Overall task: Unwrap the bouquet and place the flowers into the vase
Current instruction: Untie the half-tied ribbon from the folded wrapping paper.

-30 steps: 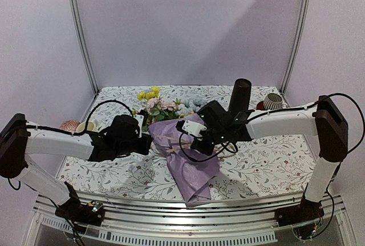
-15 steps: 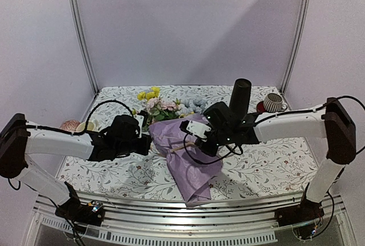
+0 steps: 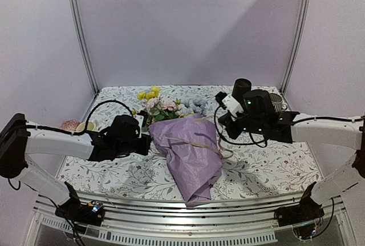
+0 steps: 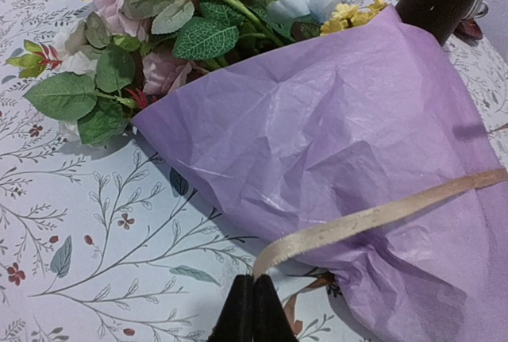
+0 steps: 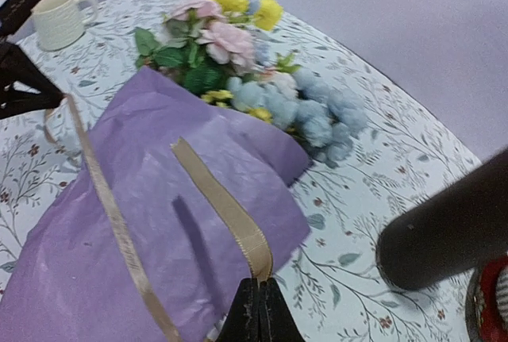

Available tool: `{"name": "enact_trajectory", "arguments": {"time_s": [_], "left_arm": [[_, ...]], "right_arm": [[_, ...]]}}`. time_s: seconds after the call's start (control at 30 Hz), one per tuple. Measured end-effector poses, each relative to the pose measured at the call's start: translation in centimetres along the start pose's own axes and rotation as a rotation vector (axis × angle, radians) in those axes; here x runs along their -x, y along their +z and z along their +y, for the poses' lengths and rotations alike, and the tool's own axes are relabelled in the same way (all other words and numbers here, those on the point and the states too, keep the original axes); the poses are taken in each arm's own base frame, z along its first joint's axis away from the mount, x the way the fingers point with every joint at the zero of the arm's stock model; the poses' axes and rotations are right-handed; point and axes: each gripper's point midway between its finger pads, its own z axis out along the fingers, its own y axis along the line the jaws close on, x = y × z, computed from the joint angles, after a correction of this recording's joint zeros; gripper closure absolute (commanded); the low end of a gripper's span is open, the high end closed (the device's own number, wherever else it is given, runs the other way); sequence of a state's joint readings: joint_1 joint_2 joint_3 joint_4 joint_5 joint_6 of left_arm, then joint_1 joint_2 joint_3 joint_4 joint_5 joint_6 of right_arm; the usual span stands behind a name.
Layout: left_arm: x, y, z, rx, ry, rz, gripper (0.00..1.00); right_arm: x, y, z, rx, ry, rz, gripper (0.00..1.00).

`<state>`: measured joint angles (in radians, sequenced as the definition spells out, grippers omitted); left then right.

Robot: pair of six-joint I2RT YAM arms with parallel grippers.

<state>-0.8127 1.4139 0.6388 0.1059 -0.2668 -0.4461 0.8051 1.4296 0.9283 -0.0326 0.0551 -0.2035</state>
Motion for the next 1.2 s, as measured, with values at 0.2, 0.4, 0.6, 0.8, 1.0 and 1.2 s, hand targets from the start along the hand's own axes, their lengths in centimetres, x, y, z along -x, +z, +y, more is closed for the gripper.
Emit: {"name": "enact_trajectory", "arguments": {"time_s": [0.2,0.4,0.6,0.8,1.0,1.2], "left_arm": [[0.0,0.0,0.0,0.0,0.0,-0.001,1.0],[0.0,0.0,0.0,-0.001,-0.001,-0.001,1.0],[0.1,0.0,-0.1,-0.004,-0.001,-0.002,1.0],[0.1,0.0,-0.1,-0.005,-0.006,-0.002,1.0],[1.1,-1.0,-0.2,-0.02,-0.022,-0.037,0.99],[1.0,-1.2,-0.2,-0.021,-0.023,-0.04,1.0]], "right_arm": [[-4.2,-3.8,-8.4,-0.231,0.292,-0.029,0.98],[-11.9,-8.7,-15.2,-0.513,0.679,-0.058,0.92],[-18.3,-10.9,-16.8,-0.713,0.978,-0.036,0.09],[-16.0,-10.6,-17.2,-0.666,0.976,-0.061,0.07],[-10.2,-9.2,-15.2,-0.393,0.823,-0.103,0.18],[-6.0,-7.6,-8.9,-0.075,0.642,-0.107,0.24]]}}
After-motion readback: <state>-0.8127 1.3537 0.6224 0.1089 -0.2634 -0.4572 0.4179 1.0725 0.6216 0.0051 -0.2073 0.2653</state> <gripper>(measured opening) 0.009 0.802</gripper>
